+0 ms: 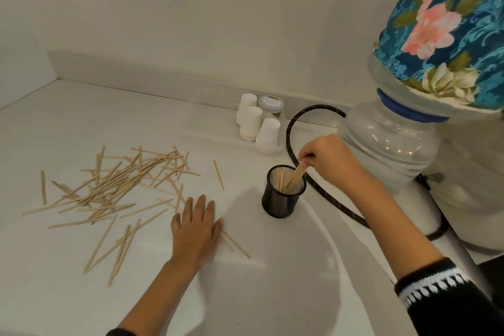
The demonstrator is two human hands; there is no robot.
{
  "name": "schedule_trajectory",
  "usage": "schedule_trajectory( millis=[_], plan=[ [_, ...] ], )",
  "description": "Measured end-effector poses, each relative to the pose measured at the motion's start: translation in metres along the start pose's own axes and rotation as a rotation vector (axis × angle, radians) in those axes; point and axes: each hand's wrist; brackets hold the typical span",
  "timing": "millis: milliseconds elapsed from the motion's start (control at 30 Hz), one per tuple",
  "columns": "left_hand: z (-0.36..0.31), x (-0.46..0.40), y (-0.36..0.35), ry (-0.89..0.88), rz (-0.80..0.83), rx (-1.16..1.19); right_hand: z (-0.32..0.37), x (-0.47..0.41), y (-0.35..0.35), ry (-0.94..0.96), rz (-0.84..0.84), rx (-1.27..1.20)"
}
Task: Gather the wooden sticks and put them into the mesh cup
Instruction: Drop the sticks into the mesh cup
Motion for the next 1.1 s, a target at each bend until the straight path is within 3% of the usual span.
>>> schedule_trajectory(
  millis=[167, 300, 533, 667, 833, 933, 1100],
  plan=[
    [0.002, 0.002, -0.004, -0.031, -0.039, 0.007, 0.004, -0.013, -0.045, 0.036, 0.285, 0.086],
    [0.004, 0.003, -0.006, -0.028, -0.04, 0.001, 0.004, -0.019, -0.052, 0.012, 0.298, 0.08],
    [0.006, 0.005, -0.006, -0.037, -0.056, 0.049, 0.01, -0.014, -0.033, -0.056, -0.127, 0.025],
    [0.008, 0.004, -0.002, -0.036, -0.064, 0.129, 0.04, 0.015, -0.045, -0.068, -0.343, -0.273],
    [0.019, -0.002, 0.018, -0.049, -0.122, 0.461, 0.084, 0.054, -0.11, -0.061, -0.107, -0.41],
    [0.042, -0.001, 0.033, -0.103, -0.195, 0.391, 0.103, 0.076, -0.152, -0.152, 0.074, -0.305],
    [0.1, 0.001, 0.054, -0.122, -0.219, 0.237, 0.132, 0.103, -0.187, -0.154, 0.064, -0.164]
  ],
)
Point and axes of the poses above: each hand's wrist, its own x-axis away from the middle knuckle, its own y-axis out of the back of the hand, z = x × y, and after that the axes turned 9 degrees about -z, right-handed
